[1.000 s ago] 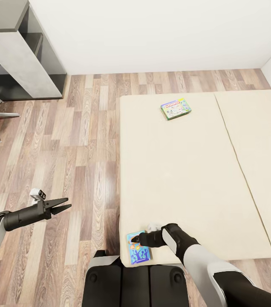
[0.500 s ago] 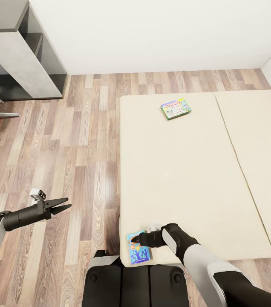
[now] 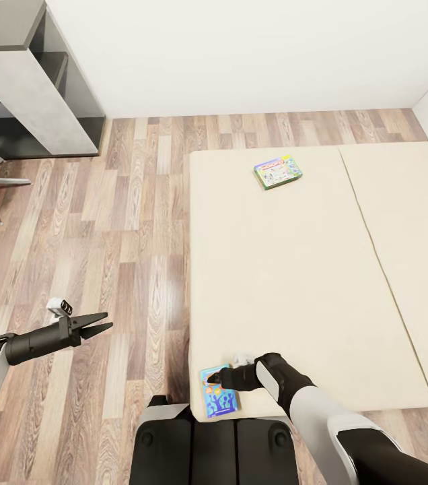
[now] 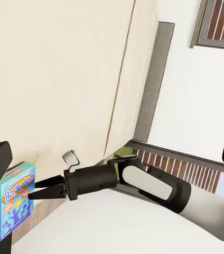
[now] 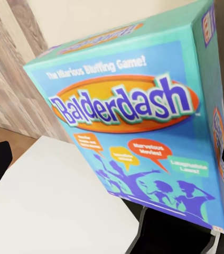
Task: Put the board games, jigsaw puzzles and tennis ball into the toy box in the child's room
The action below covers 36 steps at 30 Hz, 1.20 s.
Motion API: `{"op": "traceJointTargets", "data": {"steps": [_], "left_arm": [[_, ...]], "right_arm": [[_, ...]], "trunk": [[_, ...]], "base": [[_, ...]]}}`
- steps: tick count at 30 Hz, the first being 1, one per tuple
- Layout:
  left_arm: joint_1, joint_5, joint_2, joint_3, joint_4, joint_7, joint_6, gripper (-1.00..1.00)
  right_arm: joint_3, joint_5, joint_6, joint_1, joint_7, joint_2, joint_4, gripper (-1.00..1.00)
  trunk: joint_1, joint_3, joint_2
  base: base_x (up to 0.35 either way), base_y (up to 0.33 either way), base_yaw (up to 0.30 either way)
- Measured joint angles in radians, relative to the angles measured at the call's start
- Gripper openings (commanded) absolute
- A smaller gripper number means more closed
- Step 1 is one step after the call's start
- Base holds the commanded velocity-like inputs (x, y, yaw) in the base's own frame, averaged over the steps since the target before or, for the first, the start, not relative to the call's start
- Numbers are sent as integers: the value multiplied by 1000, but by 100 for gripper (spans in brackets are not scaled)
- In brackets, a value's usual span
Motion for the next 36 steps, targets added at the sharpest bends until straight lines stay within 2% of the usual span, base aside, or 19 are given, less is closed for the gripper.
{"op": "traceJointTargets", "data": {"steps": [5,13,23,36], "left_arm": [[0,0,0,0,0,0,0,100],[1,0,2,0,0,-1,0,100],[1,0,2,0,0,-1,0,100],[1,0,2,0,0,-2,0,100]], "right_arm": [[0,-5,3,0,-1,0,0,100],[-1,-53,20,0,-7,0,2,100],[0,-59,71,0,-12,0,3,100],[0,-57,70,0,-11,0,3,100]], "trunk": [[0,0,0],[0,0,0],[0,0,0],[0,0,0]], "base": [[0,8,0],[0,0,0],[0,0,0],[0,0,0]]}}
